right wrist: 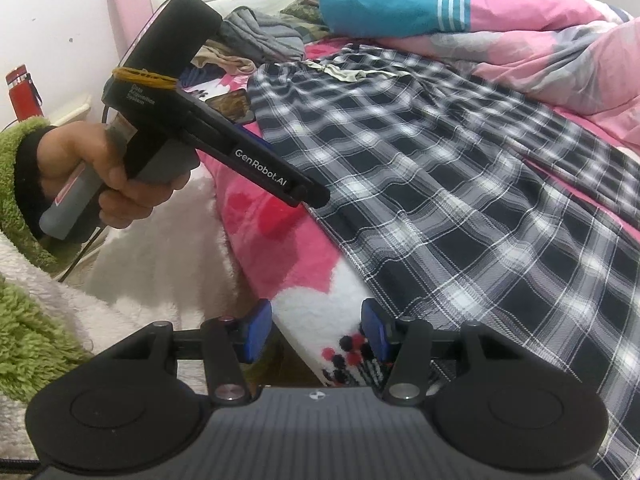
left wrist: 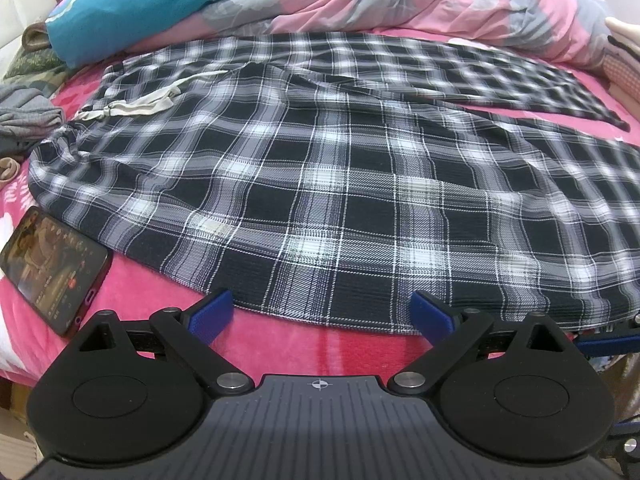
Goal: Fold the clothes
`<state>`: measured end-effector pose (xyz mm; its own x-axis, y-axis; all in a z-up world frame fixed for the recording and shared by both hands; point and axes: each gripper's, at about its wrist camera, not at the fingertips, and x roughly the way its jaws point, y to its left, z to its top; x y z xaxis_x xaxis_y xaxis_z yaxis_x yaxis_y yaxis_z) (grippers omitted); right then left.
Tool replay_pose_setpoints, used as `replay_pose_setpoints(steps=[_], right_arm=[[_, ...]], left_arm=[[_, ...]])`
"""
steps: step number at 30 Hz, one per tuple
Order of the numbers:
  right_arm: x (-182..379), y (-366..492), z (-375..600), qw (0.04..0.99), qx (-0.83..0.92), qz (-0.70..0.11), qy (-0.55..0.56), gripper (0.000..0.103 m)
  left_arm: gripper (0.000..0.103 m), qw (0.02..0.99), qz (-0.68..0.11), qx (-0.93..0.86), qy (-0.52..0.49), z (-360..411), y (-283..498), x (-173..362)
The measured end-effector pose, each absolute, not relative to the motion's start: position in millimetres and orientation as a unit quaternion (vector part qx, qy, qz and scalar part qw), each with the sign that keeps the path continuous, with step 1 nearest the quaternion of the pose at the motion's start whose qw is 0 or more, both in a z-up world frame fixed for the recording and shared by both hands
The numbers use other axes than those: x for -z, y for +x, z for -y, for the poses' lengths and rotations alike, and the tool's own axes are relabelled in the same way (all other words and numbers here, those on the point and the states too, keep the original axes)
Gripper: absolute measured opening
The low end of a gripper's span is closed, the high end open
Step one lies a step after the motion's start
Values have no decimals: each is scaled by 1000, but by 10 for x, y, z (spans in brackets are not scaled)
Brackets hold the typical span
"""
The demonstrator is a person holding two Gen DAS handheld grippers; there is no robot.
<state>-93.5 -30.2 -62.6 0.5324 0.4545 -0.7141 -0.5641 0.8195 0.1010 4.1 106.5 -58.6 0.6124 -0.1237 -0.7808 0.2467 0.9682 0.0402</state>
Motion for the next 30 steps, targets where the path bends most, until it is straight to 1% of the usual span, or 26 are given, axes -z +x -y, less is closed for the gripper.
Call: replay_pose_setpoints(steps=[9,13,19,25,30], right_arm=[[633,-938,301,870,-294,-390,-68,54],[634,-939,299,870,-294,-391,-67,60],[640,-931,290,869,-294,-393,-65,61],[645,-923,278,870,-290,-395,-60,69],[621,-929,305,874,-292,-386,-45,79]], left_arm=[[97,895,-429,103,71,-1053,28,590],[98,894,-430,102,71,-1047,22,589],[98,894,-430,102,70,-1052,6,587],[99,894,-431,103,69,-1078,2,586],[99,893,-431,104,69,-1102,3,576]])
